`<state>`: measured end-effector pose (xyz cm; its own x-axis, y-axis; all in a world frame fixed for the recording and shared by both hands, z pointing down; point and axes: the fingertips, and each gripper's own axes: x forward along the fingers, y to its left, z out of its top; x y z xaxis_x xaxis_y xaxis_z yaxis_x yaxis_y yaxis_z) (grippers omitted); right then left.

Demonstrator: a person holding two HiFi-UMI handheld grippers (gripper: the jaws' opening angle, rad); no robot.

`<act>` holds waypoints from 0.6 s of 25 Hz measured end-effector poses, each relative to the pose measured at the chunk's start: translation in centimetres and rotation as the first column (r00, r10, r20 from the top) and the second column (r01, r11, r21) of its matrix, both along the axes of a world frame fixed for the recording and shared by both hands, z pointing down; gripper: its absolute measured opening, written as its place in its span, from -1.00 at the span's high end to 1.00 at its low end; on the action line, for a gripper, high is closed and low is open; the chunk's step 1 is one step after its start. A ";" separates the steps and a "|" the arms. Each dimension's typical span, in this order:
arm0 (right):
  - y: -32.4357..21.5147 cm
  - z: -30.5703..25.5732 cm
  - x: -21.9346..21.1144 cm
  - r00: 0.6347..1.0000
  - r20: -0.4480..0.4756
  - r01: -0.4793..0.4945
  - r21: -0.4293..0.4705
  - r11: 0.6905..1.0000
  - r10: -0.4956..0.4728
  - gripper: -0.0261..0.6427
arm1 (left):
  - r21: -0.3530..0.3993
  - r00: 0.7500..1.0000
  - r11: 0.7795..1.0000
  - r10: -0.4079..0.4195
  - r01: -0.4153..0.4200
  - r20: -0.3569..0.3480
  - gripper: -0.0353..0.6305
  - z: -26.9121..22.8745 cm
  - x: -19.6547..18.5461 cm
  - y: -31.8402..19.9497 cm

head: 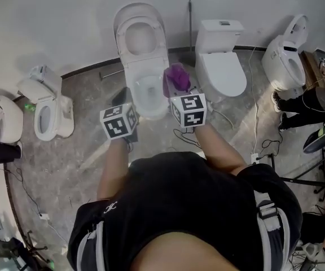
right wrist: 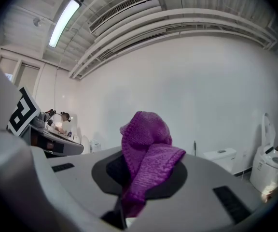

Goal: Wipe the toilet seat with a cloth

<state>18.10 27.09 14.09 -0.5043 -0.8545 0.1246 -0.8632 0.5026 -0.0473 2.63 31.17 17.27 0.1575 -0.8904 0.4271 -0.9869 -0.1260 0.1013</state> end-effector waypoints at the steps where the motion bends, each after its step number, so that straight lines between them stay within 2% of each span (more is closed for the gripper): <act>1: -0.8 0.1 0.3 1.000 0.001 0.003 -0.005 1.000 -0.003 0.78 | -0.005 1.000 1.000 -0.004 0.004 0.001 0.87 0.2 0.2 -0.6; 7: -3.7 1.4 -0.1 1.000 0.002 0.023 -0.038 0.999 -0.023 0.78 | -0.054 1.000 0.998 -0.016 0.016 0.008 0.87 1.9 0.0 -3.1; 15: -7.8 3.6 -1.6 0.999 -0.037 0.023 -0.075 0.997 -0.026 0.78 | -0.051 1.000 0.999 0.004 -0.005 -0.014 0.87 3.2 -0.9 -7.8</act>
